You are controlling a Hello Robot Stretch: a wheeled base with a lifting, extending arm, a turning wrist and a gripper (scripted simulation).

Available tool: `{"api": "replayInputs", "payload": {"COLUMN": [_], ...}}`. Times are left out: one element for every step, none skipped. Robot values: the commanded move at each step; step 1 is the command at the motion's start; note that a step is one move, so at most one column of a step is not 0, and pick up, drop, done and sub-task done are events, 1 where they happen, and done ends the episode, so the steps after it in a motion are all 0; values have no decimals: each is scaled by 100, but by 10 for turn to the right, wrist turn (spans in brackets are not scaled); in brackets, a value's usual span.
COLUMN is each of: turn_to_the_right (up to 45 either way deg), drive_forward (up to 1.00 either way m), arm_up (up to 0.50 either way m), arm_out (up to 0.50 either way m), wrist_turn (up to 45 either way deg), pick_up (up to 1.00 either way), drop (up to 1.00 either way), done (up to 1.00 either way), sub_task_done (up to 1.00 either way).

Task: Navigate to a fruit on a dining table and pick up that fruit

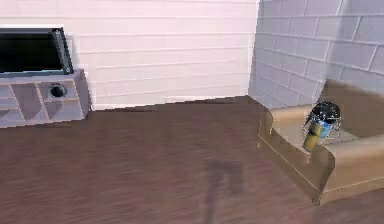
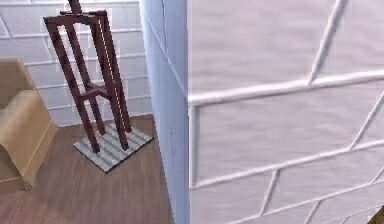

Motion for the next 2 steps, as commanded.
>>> {"api": "replayInputs", "payload": {"turn_to_the_right": [-330, 0], "drive_forward": [0, 20], "arm_up": [0, 0], "arm_out": [0, 0], "wrist_turn": [0, 0], "pick_up": [0, 0], "drop": [0, 0], "done": [0, 0], "sub_task_done": [0, 0]}}
